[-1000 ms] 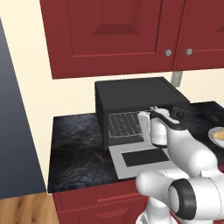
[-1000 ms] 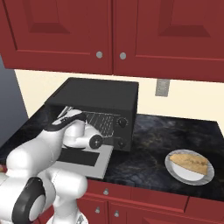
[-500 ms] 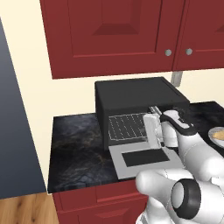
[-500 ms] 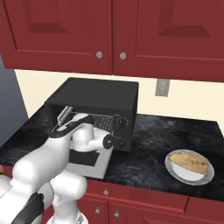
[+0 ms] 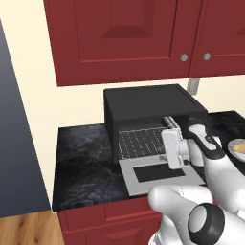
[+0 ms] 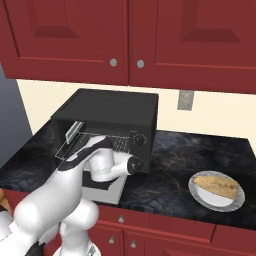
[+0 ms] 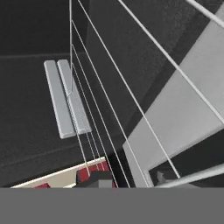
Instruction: Pull the toaster oven rack outwards. Pick up the baguette from the plate and place it on the toaster oven rack. Close the toaster oven door fully and set the temperature to the lowest setting.
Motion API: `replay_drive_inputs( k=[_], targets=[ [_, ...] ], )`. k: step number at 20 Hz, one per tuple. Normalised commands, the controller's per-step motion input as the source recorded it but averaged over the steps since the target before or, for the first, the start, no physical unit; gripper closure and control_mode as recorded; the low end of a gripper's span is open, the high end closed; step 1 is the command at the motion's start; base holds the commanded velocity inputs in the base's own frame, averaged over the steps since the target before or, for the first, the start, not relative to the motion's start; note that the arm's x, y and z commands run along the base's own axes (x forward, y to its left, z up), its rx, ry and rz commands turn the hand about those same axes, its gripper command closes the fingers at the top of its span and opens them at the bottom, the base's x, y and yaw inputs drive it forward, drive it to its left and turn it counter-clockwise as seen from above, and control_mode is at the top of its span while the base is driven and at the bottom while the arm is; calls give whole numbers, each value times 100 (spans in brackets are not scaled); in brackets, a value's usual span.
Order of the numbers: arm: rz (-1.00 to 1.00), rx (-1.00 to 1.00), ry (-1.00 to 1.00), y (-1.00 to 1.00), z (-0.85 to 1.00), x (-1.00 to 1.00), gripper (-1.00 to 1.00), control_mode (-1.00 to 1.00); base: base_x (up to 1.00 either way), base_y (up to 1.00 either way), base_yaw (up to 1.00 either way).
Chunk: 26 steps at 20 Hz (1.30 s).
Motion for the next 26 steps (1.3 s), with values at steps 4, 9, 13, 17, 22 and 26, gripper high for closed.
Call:
replay_drive_inputs(
  k=[4, 9, 13, 17, 22, 26],
  targets=[
    [0, 0, 0, -12, 0, -41, 100, -100, 0, 0, 0],
    [0, 0, 0, -12, 0, -41, 100, -100, 0, 0, 0],
    [0, 0, 0, -10, 0, -37, 100, -100, 0, 0, 0],
    [0, 0, 0, -8, 0, -36, 100, -100, 0, 0, 0],
    [0, 0, 0, -1, 0, -14, 100, -100, 0, 0, 0],
    [0, 0, 0, 0, 2, -7, -100, -100, 0, 0, 0]
  ],
)
